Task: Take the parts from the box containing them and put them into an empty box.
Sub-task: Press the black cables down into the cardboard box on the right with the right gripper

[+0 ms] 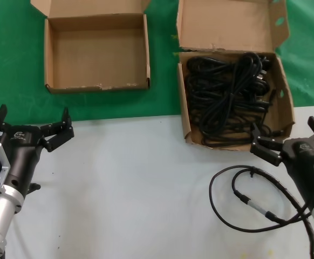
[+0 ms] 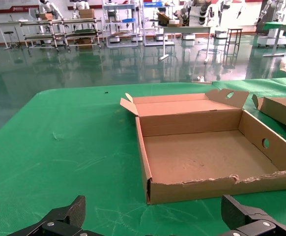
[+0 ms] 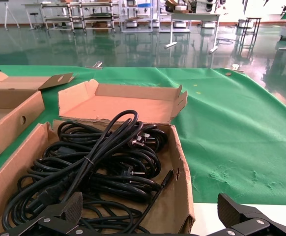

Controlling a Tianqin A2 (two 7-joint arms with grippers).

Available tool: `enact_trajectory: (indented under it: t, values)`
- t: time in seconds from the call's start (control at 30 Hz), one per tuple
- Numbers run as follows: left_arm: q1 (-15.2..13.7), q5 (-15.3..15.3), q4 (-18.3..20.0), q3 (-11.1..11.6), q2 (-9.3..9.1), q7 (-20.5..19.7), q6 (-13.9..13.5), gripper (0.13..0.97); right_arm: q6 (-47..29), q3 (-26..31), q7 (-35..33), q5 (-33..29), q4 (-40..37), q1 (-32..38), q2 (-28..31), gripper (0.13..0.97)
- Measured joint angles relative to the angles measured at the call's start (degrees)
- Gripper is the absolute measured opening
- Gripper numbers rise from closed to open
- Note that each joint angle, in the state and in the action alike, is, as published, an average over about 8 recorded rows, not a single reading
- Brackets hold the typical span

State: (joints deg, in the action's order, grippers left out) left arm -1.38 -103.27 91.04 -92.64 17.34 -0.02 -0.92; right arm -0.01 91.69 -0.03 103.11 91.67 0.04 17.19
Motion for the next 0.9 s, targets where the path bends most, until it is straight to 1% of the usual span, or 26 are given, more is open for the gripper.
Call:
enact_trajectory:
  t: [0.53,0.83,0.9]
  values:
    - [0.0,0.0,0.0,0.0,0.0,0.0,0.0,0.966,0.0,0.0,0.0,0.0,0.0,0.0,0.0,0.966]
    - [0.0,0.0,0.0,0.0,0.0,0.0,0.0,0.948,0.0,0.0,0.0,0.0,0.0,0.0,0.0,0.966]
    - [0.0,0.0,0.0,0.0,0.0,0.0,0.0,0.928,0.0,0.0,0.0,0.0,0.0,0.0,0.0,0.966]
